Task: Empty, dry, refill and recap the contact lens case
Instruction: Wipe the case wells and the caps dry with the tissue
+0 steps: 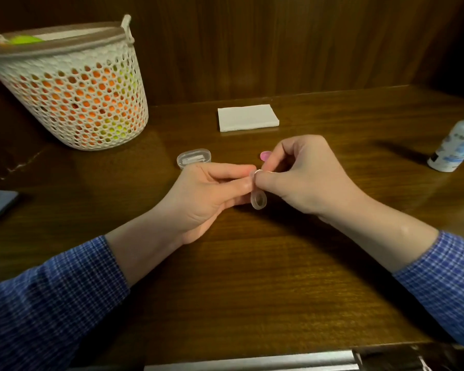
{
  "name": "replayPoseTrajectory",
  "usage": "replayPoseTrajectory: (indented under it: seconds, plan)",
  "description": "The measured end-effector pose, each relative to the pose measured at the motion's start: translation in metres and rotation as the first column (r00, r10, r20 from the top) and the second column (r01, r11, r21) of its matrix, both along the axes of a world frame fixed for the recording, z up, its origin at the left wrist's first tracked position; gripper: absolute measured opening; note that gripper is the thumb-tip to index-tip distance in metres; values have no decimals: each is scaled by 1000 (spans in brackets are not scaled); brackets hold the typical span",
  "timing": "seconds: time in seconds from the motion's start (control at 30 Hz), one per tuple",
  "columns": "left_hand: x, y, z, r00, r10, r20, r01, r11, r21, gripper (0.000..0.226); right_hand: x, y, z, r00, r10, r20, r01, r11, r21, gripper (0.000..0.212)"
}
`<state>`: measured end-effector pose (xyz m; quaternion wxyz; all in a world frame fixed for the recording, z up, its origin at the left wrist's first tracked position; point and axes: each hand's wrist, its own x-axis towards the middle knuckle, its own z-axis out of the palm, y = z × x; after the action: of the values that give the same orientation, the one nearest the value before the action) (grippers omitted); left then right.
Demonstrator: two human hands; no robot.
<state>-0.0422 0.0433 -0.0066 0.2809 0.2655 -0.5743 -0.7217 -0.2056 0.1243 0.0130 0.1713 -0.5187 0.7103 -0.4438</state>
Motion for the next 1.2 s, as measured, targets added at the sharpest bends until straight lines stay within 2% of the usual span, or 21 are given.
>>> replayPoseTrajectory:
  seconds: [0.07,0.13,0.17,0.23,0.27,0.3,0.4,0.47,0.53,0.7,0.93,1.03,1.2]
  plan:
    - [0,-2,2,1000,-22,-20,23,1000,18,29,-3,0,1,1000,11,0,-11,999,-32,17]
    - [1,-4,3,998,-50,-45,52,998,31,33,-13,1,7,973,133,190,-129,991,-33,15]
    - [1,-5,4,997,-54,-58,56,998,40,37,-20,3,10,915,210,345,-212,977,-33,13]
    - [3,-7,6,997,-18,-71,23,997,76,42,-29,5,15,736,275,618,-326,945,-32,10]
    - [3,-8,6,997,7,-76,0,996,95,42,-32,5,16,692,272,669,-348,937,-20,15]
    - [3,-9,7,996,24,-82,-15,994,106,42,-34,5,16,686,278,673,-372,928,-5,19]
    - [4,-10,7,995,28,-99,-20,996,83,48,-30,7,13,790,344,508,-407,913,15,21]
    - [4,-9,7,994,36,-102,-29,997,65,53,-25,6,9,872,313,376,-340,940,5,25]
    - [4,-8,7,994,57,-90,-53,998,38,55,-21,4,5,908,286,304,-302,953,3,21]
    - [4,-7,6,995,85,-44,-88,993,-82,44,-14,4,2,949,261,178,-275,960,60,18]
    - [4,-8,7,997,67,-27,-69,989,-128,43,-8,6,0,966,255,51,-256,967,2,21]
    - [3,-6,8,1000,-22,-13,21,997,-77,47,-8,7,2,975,221,23,-220,974,-56,19]
    - [4,-6,10,983,-161,94,168,983,-71,38,-12,9,5,974,222,-38,-225,969,-103,16]
